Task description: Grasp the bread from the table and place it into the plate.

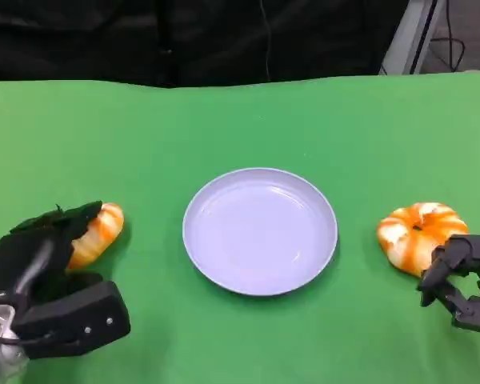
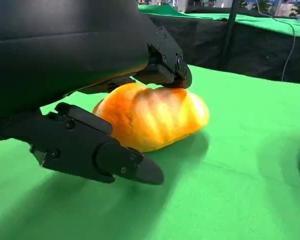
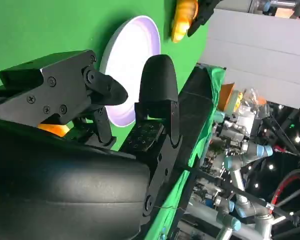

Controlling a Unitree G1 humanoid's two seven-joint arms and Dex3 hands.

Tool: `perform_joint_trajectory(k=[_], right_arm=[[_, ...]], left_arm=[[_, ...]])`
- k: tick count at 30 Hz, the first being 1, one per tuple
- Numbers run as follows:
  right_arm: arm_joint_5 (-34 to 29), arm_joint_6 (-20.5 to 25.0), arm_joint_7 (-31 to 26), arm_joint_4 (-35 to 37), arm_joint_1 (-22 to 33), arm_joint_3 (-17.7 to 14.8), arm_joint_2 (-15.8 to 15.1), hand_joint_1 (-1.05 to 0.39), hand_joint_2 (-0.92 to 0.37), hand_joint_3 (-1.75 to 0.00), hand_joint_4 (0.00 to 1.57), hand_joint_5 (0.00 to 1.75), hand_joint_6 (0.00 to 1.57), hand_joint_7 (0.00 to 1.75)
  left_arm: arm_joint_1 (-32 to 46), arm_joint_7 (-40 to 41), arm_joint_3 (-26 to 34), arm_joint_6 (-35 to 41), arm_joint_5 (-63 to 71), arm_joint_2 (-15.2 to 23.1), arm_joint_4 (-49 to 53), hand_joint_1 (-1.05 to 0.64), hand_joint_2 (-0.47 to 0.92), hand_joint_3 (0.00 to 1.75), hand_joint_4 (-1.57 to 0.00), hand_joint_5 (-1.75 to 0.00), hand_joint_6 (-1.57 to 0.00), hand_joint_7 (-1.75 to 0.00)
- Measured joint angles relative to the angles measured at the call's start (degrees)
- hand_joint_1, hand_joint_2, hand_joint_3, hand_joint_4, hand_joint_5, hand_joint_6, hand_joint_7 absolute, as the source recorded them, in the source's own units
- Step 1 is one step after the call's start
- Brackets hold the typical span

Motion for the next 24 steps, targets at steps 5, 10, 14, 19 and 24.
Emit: perform_joint_trajectory(k=[5,10,14,19,24], right_arm=[[0.0,0.0,0.0,0.0,0.0,0.0,0.0,0.13,-0.70,-0.83,0.87,1.41,0.93,1.00],[0.0,0.0,0.0,0.0,0.0,0.0,0.0,0.13,-0.71,-0.82,0.87,1.41,0.92,1.01],[0.0,0.0,0.0,0.0,0.0,0.0,0.0,0.13,-0.71,-0.82,0.88,1.42,0.92,1.01],[-0.1,0.0,0.0,0.0,0.0,0.0,0.0,0.13,-0.71,-0.82,0.88,1.41,0.92,1.01],[0.3,0.6,0.2,0.0,0.0,0.0,0.0,0.13,-0.71,-0.81,0.87,1.41,0.92,1.00]], left_arm=[[0.0,-0.6,0.0,-0.1,-0.2,0.0,0.0,-0.12,0.92,0.02,-0.39,0.00,-0.38,0.00],[-0.1,-1.2,0.0,-0.2,-0.5,0.0,0.2,-0.06,0.92,0.05,-0.38,0.00,-0.39,0.00],[-0.2,-1.9,0.3,-0.5,-1.7,0.0,0.4,-0.04,0.92,0.15,-0.50,-0.05,-0.50,-0.04],[-0.5,-1.9,0.3,0.0,-2.2,0.0,0.7,-0.06,0.92,0.33,-0.72,-0.11,-0.75,-0.08],[-1.0,-1.9,1.1,-0.7,-3.3,-0.3,1.4,-0.06,0.92,0.41,-0.58,-0.84,-0.90,-0.22]])
